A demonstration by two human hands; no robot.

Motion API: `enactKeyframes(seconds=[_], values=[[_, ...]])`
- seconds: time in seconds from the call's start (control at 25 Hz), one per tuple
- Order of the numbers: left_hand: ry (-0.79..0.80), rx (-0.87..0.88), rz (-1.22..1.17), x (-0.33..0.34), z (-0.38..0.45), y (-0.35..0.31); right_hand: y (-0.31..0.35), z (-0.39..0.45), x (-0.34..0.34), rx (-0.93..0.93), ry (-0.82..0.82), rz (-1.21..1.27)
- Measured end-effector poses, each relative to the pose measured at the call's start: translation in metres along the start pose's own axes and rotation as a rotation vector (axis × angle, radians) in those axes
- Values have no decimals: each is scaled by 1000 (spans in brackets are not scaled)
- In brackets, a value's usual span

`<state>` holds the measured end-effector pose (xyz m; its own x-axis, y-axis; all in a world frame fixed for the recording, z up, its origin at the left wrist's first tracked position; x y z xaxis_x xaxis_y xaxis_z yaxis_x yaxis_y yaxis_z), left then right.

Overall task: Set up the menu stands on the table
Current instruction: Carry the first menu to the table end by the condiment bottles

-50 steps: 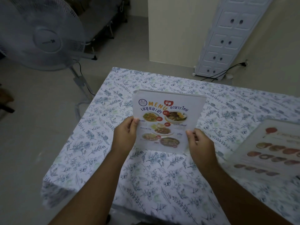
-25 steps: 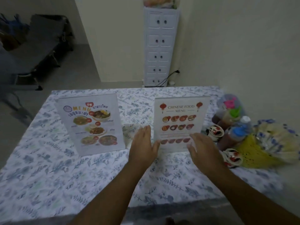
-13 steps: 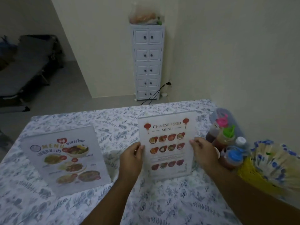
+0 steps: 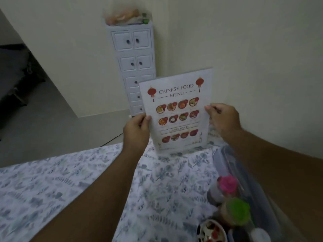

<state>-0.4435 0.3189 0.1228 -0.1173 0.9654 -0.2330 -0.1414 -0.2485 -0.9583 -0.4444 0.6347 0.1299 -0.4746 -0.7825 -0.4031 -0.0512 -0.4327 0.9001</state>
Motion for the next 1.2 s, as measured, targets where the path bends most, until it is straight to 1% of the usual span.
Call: enactKeyframes(seconds=[0.12, 0.24, 0.36, 0.48, 0.6, 0.76, 0.88, 1.0, 1.12, 1.2], values=[[25, -42, -15, 49, 22, 34, -57, 31, 2, 96, 11, 64], [30, -75, -12, 79, 26, 58, -98, 42, 8, 114, 27, 28], [-4, -77, 39, 93, 19, 68, -118, 40, 11, 90, -25, -27], [-47, -39, 75, 95, 15, 69, -120, 36, 13, 46, -65, -37], [-60, -38, 107, 92, 16, 65, -112, 32, 12, 40, -51, -74], [32, -98, 188, 89, 15, 59, -92, 19, 10, 111, 126, -159], [76, -61, 276, 72, 0, 36, -66, -3, 3, 153, 226, -237], [165, -50, 429, 43, -28, 16, -17, -40, -2, 50, 239, -418], [312, -6, 601, -3, -79, -4, 41, -109, 6, -111, 268, -533], [351, 48, 713, -38, -121, -13, 66, -164, 17, -171, 290, -624]])
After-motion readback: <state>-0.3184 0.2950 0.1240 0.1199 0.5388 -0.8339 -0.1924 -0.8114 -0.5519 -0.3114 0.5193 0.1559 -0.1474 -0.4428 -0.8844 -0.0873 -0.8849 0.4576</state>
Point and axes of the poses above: each hand's wrist, its own z-axis towards the middle knuckle, its own x-axis out of the palm, y = z × x, the point moved 7 cm from there along z, towards the middle knuckle, and after that the axes turned 2 degrees about x, right-handed, at the moved point
